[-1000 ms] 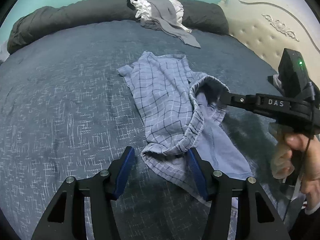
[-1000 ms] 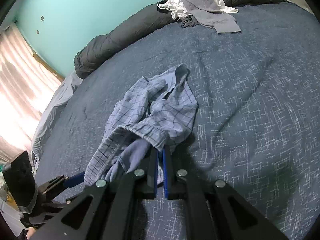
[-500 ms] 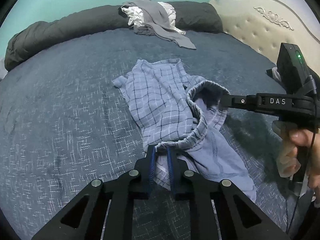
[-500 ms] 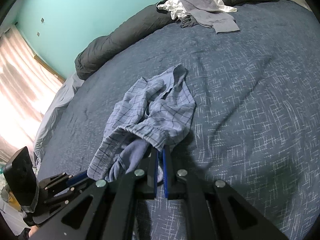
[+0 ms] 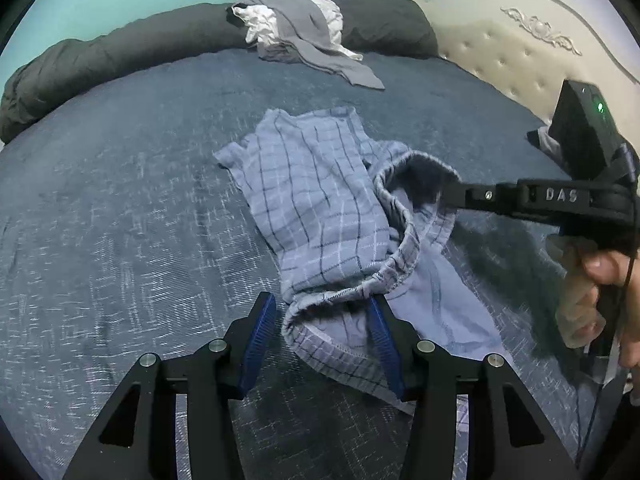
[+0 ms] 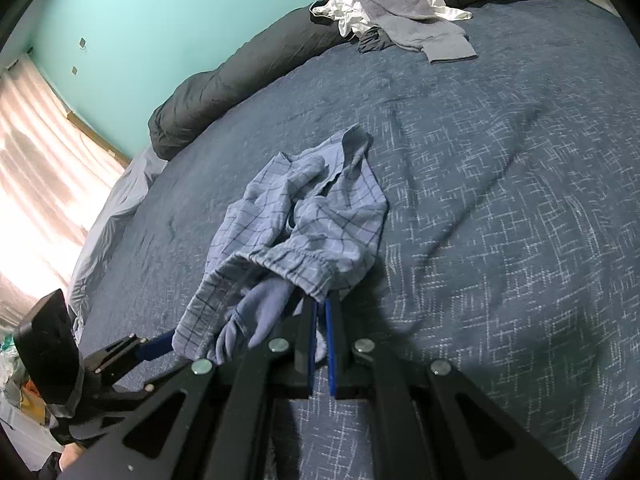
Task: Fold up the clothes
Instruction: 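Grasp the waistband with the left gripper beside the right gripper, then lift the shorts by the waistband with both grippers, stretching it taut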
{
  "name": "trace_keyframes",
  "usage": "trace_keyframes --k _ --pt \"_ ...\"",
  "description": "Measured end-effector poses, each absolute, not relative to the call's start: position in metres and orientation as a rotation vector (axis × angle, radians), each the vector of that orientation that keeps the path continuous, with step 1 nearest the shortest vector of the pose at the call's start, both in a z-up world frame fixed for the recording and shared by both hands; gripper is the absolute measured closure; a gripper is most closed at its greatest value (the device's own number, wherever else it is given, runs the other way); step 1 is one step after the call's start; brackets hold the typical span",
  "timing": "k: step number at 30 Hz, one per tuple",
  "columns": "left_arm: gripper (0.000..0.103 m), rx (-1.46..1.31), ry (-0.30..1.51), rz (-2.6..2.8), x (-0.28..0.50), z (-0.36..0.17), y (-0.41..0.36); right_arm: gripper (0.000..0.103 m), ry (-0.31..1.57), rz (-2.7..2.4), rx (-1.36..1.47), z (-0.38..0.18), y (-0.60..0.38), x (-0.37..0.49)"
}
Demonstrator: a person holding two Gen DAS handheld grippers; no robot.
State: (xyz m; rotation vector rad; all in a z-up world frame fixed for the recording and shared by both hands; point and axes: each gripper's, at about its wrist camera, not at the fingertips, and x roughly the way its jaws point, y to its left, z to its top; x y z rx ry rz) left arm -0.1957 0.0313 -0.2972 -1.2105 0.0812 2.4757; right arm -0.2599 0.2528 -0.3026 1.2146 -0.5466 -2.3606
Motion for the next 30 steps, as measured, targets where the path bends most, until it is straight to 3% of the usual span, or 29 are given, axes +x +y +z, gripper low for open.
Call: trace_keyframes --k 3,4,7,16,22,30 --pt "0.075 -1.224 0.089 2.465 -0.197 -0.301 0.034 0.099 -0.552 -2.366 1.214 -0.303 0.254 -0.259" --pt "0.086 -1.222 0.091 2.463 -0.197 -0.3 0.034 0.099 -0.554 -2.369 1.212 -0.302 0.255 -0.259" --pt "0.098 -1.204 0.106 2.476 -0.195 -0.296 0.036 0.099 -0.554 -2.375 1.203 -0.301 0.257 -0.259" --pt "0.099 -1.099 0.085 2.599 -0.188 -0.267 0.016 0.099 -0.575 -2.419 1.135 -0.287 0.268 -0.255" --pt "0.099 -1.057 -0.026 2.708 -0.189 -0.247 -0.021 0.099 -0.572 -2.468 1.022 -0.256 0.278 -0.249" --pt "0.099 -0.969 -0.008 2.757 -0.177 -0.219 -0.025 0.099 -0.512 -2.477 0.938 -0.23 0.264 -0.242"
